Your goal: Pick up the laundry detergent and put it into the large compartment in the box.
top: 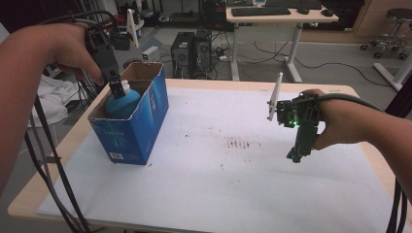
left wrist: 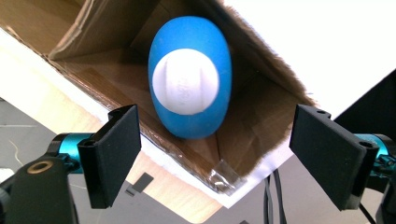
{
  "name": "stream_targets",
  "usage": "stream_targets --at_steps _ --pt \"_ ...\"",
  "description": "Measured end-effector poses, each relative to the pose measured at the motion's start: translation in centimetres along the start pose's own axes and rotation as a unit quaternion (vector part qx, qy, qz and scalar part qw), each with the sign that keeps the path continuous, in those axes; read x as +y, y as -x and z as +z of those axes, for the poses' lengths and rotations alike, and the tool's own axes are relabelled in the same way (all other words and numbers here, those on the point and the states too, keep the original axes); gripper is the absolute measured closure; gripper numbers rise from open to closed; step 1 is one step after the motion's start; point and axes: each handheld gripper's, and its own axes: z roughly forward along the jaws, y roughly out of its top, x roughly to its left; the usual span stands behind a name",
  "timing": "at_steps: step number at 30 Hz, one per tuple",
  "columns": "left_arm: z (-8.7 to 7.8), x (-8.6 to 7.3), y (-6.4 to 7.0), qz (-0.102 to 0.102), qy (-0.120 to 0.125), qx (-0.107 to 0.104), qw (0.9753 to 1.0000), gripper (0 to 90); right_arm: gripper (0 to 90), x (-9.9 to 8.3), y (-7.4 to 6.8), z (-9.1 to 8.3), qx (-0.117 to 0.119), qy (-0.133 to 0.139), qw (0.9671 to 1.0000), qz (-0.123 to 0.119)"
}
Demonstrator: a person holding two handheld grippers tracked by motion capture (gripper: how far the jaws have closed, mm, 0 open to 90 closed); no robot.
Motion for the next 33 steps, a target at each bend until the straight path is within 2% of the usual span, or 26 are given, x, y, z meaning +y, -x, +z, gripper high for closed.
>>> stream_targets --at_steps 2,3,5,10,11,15,16,20,23,25,30,31,32,33 --pt "-0.3 0.1 0.2 0.002 0.002 0.001 1.0 14.5 3.2 0.0 0.0 -0.1 0.0 0.0 1.0 -0.001" --pt "-1.2 0.2 0.8 0.009 0.01 0.0 0.9999 12.3 3.2 0.0 0.0 -0.2 0.0 0.001 1.0 -0.001" --pt "-1.6 0.4 1.3 0.027 0.006 -0.001 0.9996 9.7 3.2 0.0 0.0 -0.4 -0.002 0.001 1.0 -0.002" --pt "-2.4 1.1 2.4 0.049 0.011 -0.002 0.9987 6.6 3.2 0.0 -0.1 -0.6 -0.002 0.002 1.0 -0.003" --pt "-2.4 1.1 2.4 0.049 0.011 -0.002 0.9987 6.7 3.2 0.0 -0.1 -0.6 -0.002 0.002 1.0 -0.003" --pt "-2.7 2.0 3.5 0.074 0.017 -0.003 0.9971 6.5 3.2 -0.1 -0.1 -0.9 -0.003 0.004 1.0 -0.003" --pt "-2.7 2.0 3.5 0.074 0.017 -0.003 0.9971 6.4 3.2 -0.1 -0.1 -0.9 -0.004 0.004 1.0 -0.002" --pt "-2.7 2.9 4.7 0.101 0.026 0.003 0.9945 1.8 3.2 -0.2 0.0 -0.9 -0.004 0.005 1.0 -0.002" --pt "-2.6 3.2 5.0 0.109 0.024 0.003 0.9938 1.8 3.2 -0.2 0.0 -0.9 -0.003 0.005 1.0 -0.003" --pt "-2.3 3.9 5.9 0.132 0.023 -0.004 0.991 1.7 3.2 -0.2 0.0 -1.0 -0.003 0.005 1.0 -0.001" --pt "-1.3 5.2 7.2 0.184 0.02 -0.011 0.9826 1.7 3.2 0.0 0.3 -1.3 -0.005 -0.001 1.0 -0.002" --pt "-0.7 5.8 7.8 0.208 0.012 -0.008 0.9779 1.7 3.2 0.1 0.4 -1.6 -0.007 0.001 1.0 -0.002" --pt "-0.7 5.8 7.8 0.208 0.012 -0.008 0.9779 1.7 3.2 0.1 0.4 -1.6 -0.007 0.001 1.0 -0.002" --pt "-0.4 6.1 8.0 0.213 0.008 -0.01 0.9769 1.7 3.2 0.3 0.3 -1.9 -0.009 0.001 1.0 -0.003"
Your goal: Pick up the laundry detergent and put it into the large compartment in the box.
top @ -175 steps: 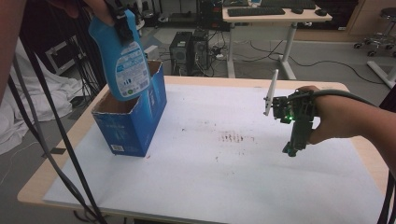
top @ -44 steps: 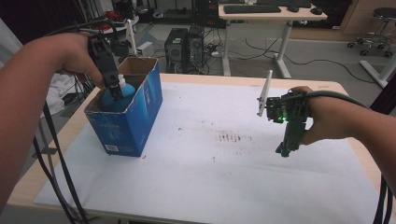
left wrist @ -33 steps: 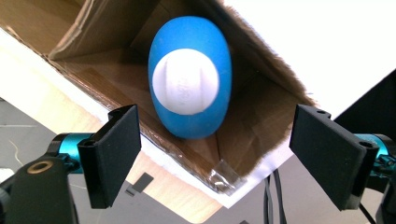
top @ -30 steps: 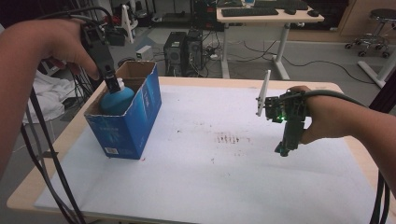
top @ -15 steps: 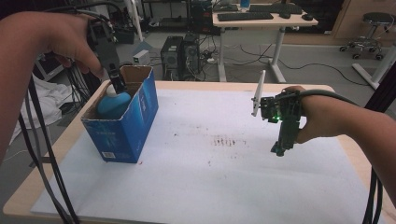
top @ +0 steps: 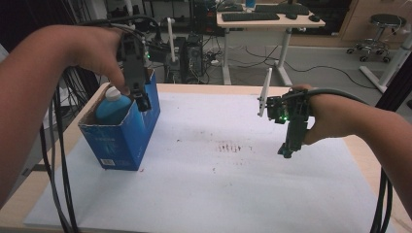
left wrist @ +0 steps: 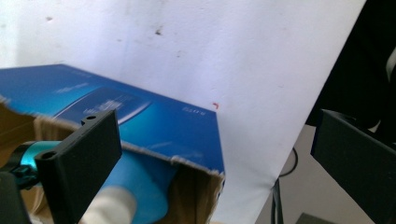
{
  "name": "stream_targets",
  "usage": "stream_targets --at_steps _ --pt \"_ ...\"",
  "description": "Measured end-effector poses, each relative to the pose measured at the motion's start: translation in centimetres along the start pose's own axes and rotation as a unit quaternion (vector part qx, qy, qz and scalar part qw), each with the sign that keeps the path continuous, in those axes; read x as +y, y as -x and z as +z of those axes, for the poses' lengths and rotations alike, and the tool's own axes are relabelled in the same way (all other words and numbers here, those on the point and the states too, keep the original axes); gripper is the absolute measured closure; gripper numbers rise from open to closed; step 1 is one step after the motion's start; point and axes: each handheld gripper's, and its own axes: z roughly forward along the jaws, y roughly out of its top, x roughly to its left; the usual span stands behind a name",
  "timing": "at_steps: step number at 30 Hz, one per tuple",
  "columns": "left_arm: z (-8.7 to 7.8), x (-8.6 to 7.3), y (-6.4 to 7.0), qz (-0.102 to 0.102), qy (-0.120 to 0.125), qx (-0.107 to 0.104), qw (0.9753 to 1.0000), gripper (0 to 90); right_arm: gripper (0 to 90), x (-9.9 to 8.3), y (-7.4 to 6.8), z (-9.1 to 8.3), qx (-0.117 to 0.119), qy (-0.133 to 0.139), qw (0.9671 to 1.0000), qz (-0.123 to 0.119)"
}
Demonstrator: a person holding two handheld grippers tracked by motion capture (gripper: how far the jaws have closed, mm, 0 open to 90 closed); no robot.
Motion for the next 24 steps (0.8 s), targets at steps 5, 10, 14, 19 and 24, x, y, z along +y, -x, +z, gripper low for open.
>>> stream_targets --at_steps 5,10,14,19,24 --pt "1.3 1.2 0.7 0.037 -0.003 -0.003 0.9993 1.7 3.2 0.3 0.1 -0.4 -0.004 -0.004 1.0 -0.002" --pt "2.5 2.0 1.2 0.057 0.008 0.003 0.9983 1.7 3.2 0.8 -0.1 -0.7 -0.003 -0.002 1.0 -0.008" --pt "3.5 2.4 1.4 0.061 0.004 -0.003 0.9981 1.7 3.2 0.7 -0.1 -0.7 -0.003 -0.005 0.9999 -0.009" --pt "4.5 2.6 1.4 0.066 -0.003 -0.01 0.9977 1.7 3.2 0.6 0.0 -0.9 -0.003 -0.003 0.9999 -0.011" --pt "4.5 2.7 1.0 0.066 0.002 -0.011 0.9978 1.7 3.2 0.3 0.4 -1.1 -0.004 0.0 1.0 -0.007"
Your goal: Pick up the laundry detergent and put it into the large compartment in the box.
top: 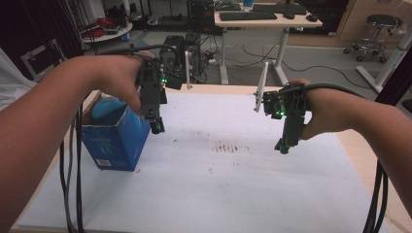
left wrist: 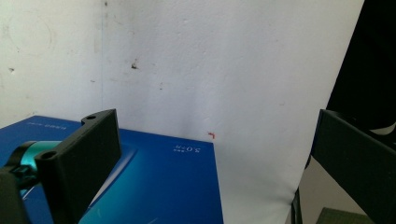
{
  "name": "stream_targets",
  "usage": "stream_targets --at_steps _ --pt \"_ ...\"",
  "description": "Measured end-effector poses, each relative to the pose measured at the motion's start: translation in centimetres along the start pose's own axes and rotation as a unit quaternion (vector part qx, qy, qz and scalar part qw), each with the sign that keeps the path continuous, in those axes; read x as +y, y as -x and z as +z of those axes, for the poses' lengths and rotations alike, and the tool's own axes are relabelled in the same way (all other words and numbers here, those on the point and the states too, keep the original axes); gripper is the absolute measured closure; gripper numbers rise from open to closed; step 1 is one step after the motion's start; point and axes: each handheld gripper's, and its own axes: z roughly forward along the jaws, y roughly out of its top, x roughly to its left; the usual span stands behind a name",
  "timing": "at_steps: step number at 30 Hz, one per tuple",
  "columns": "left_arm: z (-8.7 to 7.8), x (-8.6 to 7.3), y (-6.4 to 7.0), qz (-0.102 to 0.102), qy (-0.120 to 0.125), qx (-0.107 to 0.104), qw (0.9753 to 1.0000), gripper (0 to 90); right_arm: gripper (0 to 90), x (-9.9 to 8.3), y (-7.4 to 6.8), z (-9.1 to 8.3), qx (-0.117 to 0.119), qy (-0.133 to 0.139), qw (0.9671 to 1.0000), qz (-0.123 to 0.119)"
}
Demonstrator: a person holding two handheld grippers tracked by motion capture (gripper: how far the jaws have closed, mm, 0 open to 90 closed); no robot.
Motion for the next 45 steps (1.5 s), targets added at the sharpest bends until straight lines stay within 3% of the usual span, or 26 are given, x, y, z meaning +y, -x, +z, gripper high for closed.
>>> stream_targets --at_steps 9,19,45 --pt "0.6 0.4 -0.4 0.0 -0.007 0.009 0.9999 1.7 3.2 0.0 0.3 0.4 0.005 -0.012 0.9999 -0.003" --pt "0.9 0.6 -0.7 0.001 -0.01 0.004 0.9999 1.7 3.2 0.1 0.5 0.5 0.006 -0.014 0.9999 -0.006" --pt "0.9 0.7 -0.4 0.002 -0.009 0.006 0.9999 1.7 3.2 0.3 0.3 0.5 0.003 -0.015 0.9999 -0.006"
